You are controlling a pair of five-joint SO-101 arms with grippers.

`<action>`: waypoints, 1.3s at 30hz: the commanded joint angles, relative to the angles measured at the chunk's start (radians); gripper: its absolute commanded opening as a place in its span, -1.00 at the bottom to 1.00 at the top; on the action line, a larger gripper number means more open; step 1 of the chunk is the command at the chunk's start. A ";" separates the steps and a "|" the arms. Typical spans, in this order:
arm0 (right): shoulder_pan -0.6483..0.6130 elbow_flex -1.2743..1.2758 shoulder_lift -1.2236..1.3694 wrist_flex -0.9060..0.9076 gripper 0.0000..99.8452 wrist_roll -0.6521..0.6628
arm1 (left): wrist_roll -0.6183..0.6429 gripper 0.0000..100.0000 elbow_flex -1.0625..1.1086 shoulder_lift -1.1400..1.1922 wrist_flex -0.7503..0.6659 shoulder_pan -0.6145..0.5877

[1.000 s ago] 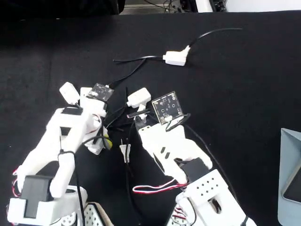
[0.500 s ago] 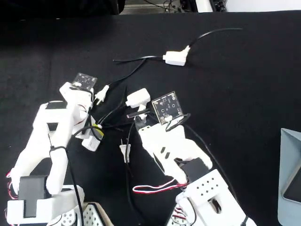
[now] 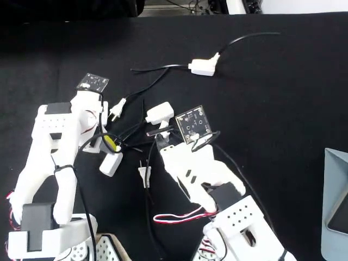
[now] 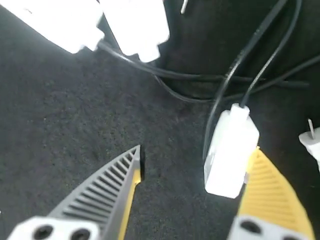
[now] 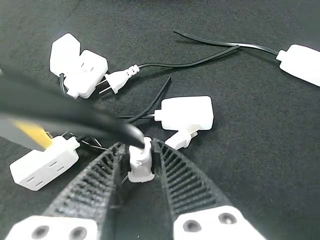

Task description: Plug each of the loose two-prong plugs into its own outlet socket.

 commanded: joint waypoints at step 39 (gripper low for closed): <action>0.009 -0.001 -0.005 -0.018 -0.97 0.000 | -0.157 -0.35 0.081 -0.003 -0.238 -0.234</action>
